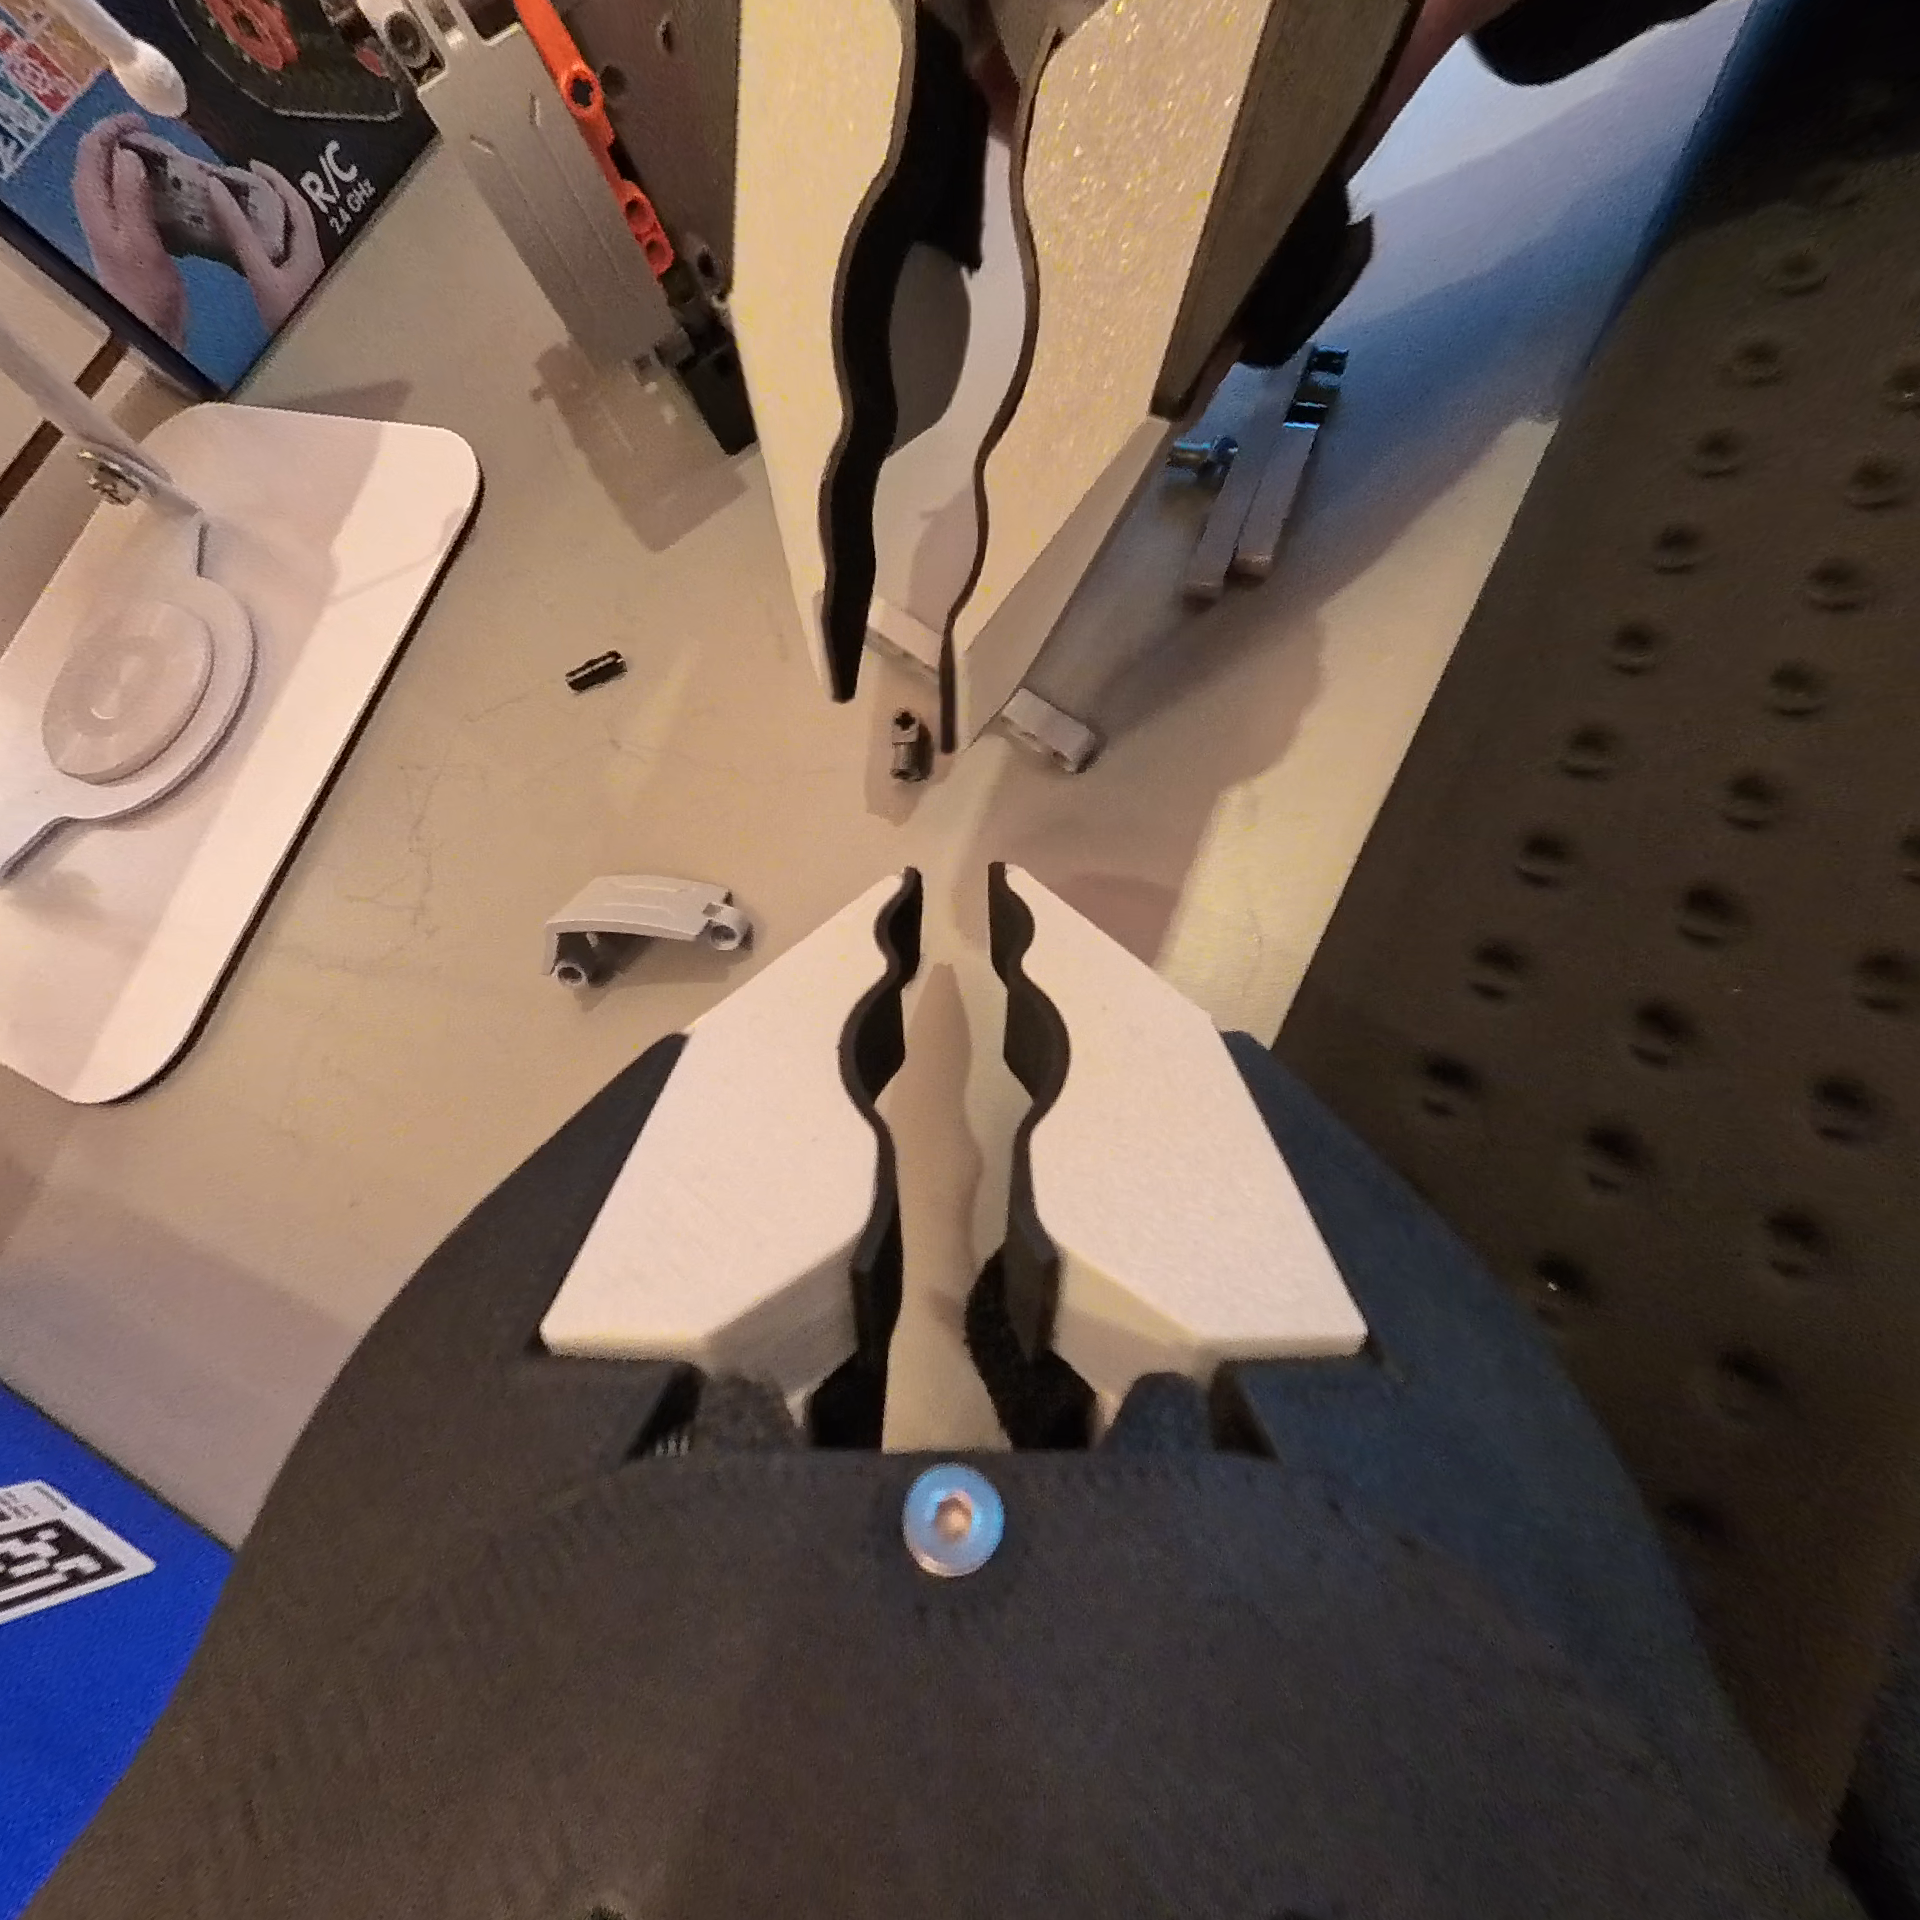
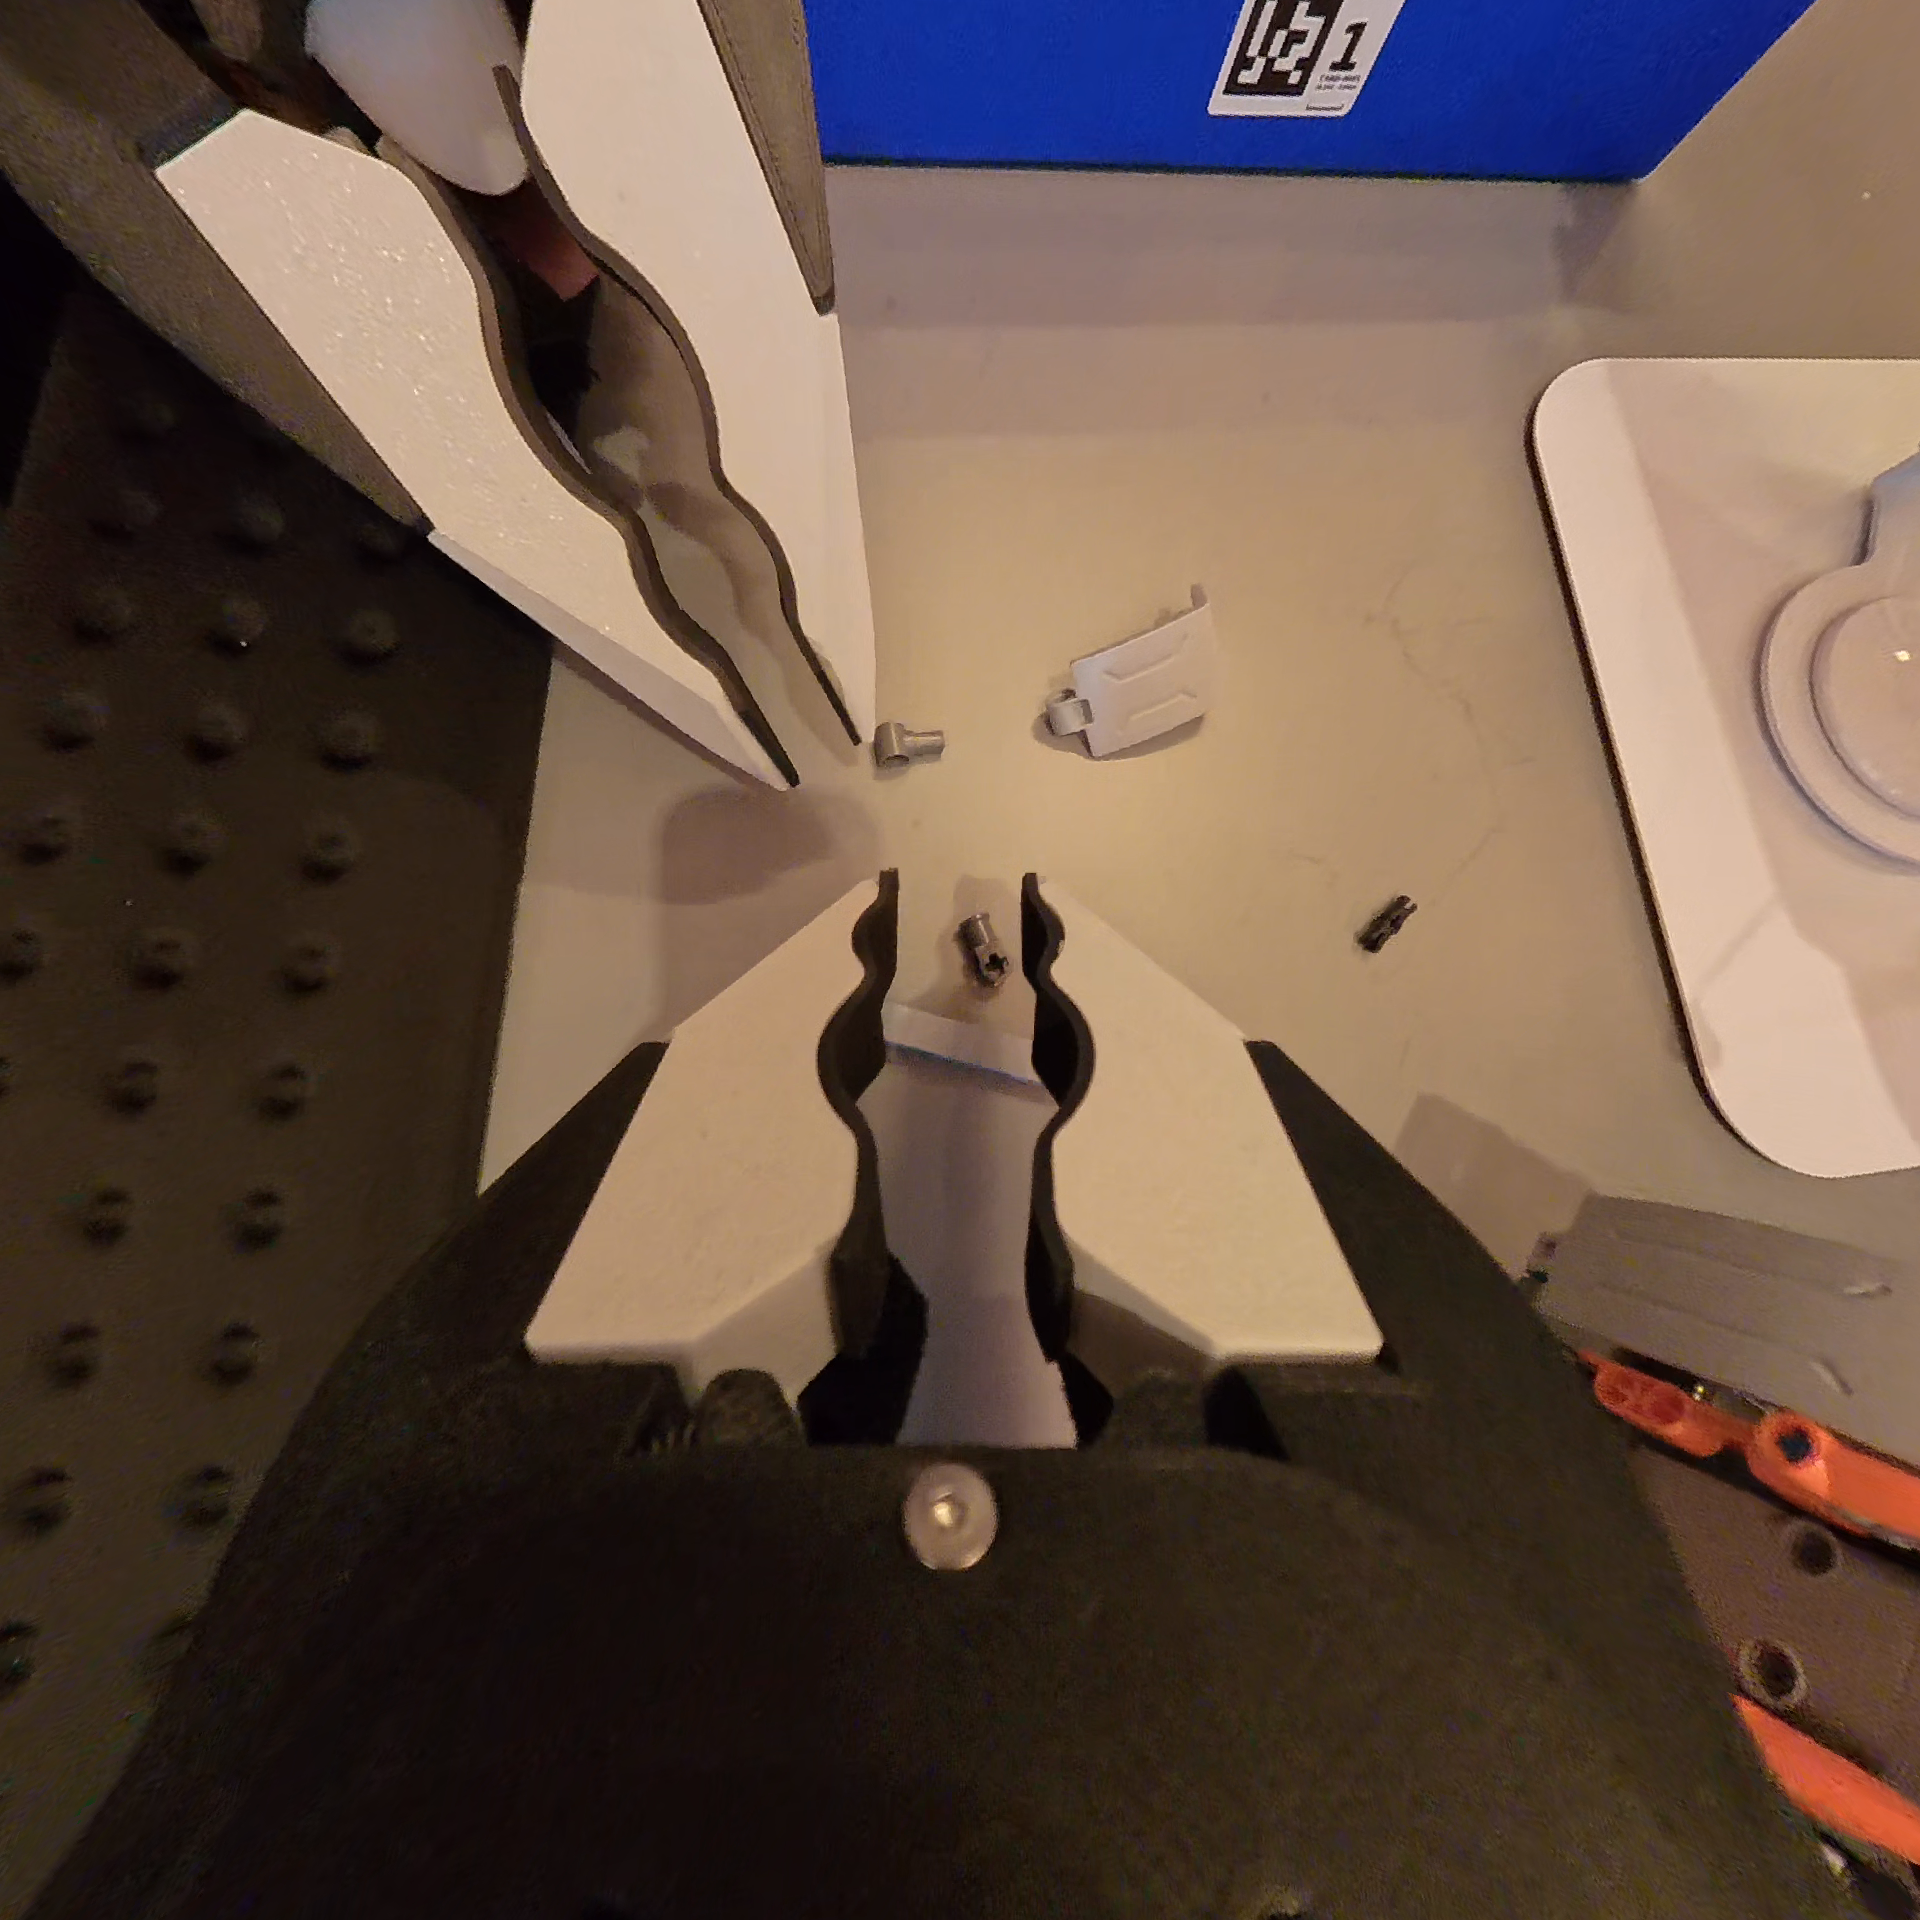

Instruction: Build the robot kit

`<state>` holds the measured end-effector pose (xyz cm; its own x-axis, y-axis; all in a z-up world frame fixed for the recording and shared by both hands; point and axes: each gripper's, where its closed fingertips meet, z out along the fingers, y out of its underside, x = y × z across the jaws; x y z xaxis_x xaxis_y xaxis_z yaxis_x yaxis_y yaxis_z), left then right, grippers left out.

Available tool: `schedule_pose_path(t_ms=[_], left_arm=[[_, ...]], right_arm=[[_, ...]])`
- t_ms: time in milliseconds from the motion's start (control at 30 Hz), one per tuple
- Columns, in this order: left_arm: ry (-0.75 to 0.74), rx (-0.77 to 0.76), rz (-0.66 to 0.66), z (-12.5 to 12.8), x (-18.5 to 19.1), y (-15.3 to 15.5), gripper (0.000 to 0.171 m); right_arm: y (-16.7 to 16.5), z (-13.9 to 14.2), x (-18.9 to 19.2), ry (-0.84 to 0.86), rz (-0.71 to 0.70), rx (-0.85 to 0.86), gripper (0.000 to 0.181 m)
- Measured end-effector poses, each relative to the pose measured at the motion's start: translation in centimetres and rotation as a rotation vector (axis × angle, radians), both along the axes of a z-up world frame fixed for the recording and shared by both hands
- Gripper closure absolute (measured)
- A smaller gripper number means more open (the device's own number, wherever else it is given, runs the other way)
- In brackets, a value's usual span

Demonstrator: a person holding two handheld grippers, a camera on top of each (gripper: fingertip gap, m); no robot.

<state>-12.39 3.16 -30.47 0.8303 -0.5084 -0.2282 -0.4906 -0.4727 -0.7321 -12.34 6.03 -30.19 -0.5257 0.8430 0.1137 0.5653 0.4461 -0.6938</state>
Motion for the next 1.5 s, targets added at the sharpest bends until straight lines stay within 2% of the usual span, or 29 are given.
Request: schedule_pose_path(t_ms=[600, 1133, 1500], left_arm=[[-0.046, 0.003, -0.001, 0.3, 0.0, 0.2, 0.139], [-0.048, 0.003, -0.002, 0.3, 0.0, 0.2, 0.141], [-0.052, 0.007, 0.003, 0.4, -0.1, 0.2, 0.144]], right_arm=[[1.2, -0.2, -0.2, 0.027, -0.053, -0.076, 0.161], [2.8, 0.9, 0.0, 0.079, -0.107, -0.089, 0.164], [4.4, 1.0, 1.4, 0.051, -0.13, -0.116, 0.163]])
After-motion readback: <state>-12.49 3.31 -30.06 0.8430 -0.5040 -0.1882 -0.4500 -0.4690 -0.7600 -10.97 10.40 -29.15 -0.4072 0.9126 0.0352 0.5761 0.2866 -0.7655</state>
